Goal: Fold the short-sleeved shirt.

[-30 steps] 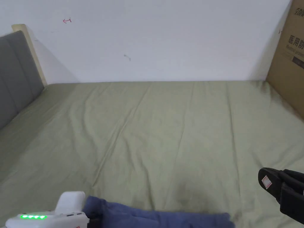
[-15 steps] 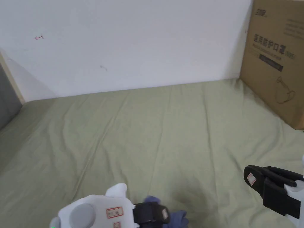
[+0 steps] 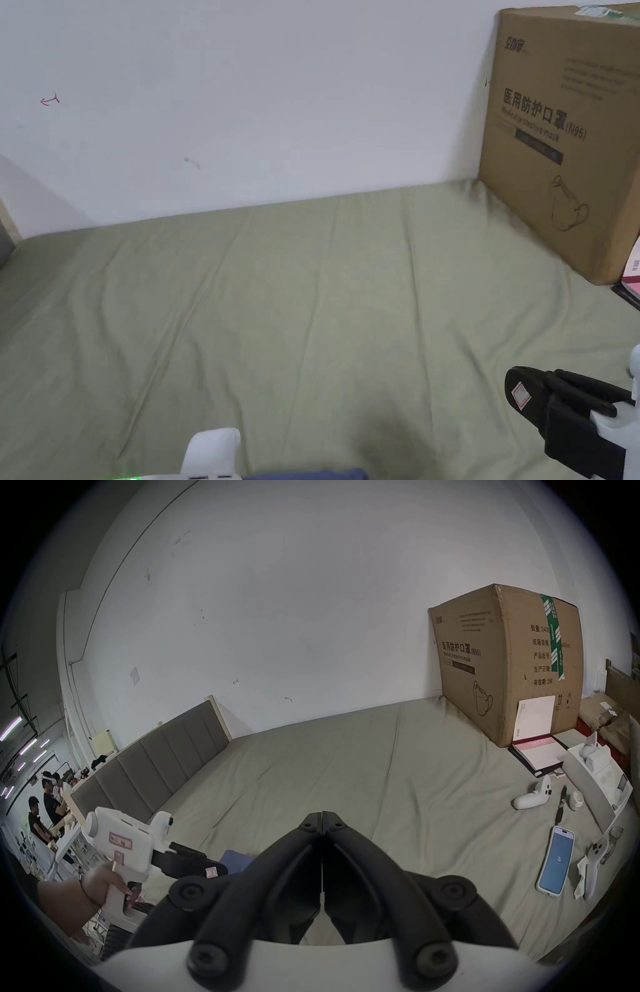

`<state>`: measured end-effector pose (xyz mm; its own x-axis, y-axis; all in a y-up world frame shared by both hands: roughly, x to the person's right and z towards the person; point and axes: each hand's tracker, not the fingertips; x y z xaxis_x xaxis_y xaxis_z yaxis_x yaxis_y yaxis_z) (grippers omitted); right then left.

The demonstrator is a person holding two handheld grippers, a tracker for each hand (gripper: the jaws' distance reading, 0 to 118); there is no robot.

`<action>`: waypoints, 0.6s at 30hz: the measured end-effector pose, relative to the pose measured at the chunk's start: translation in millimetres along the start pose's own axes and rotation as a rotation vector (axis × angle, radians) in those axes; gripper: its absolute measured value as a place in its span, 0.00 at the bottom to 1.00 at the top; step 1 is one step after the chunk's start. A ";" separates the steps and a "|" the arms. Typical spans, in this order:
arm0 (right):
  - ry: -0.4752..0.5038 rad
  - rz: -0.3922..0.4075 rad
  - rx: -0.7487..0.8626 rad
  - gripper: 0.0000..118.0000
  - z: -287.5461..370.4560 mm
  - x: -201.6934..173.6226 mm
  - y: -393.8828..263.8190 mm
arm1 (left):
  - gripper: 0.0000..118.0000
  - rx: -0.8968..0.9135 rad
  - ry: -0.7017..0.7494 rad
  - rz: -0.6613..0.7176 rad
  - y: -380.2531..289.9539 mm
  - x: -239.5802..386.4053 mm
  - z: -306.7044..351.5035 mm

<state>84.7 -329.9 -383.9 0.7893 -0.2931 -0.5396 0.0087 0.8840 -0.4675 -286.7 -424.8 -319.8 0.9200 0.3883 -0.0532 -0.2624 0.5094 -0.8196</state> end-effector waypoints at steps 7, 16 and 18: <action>0.035 -0.015 0.021 0.00 0.2 -0.1 -4.7 | 0.03 -0.158 -0.050 -0.018 -12.5 0.3 -101.4; 0.034 -0.091 -0.007 0.00 -8.2 -1.1 -6.6 | 0.03 -0.206 -0.358 0.227 -23.3 -7.2 -121.1; 0.043 -0.099 -0.004 0.00 -8.0 -4.3 -5.8 | 0.03 -0.116 -0.347 0.246 -20.5 -3.8 -100.4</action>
<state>76.4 -336.7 -384.5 0.7572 -0.3949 -0.5203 0.0834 0.8485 -0.5226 -255.6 -513.8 -360.2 0.6771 0.7320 -0.0760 -0.4083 0.2877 -0.8663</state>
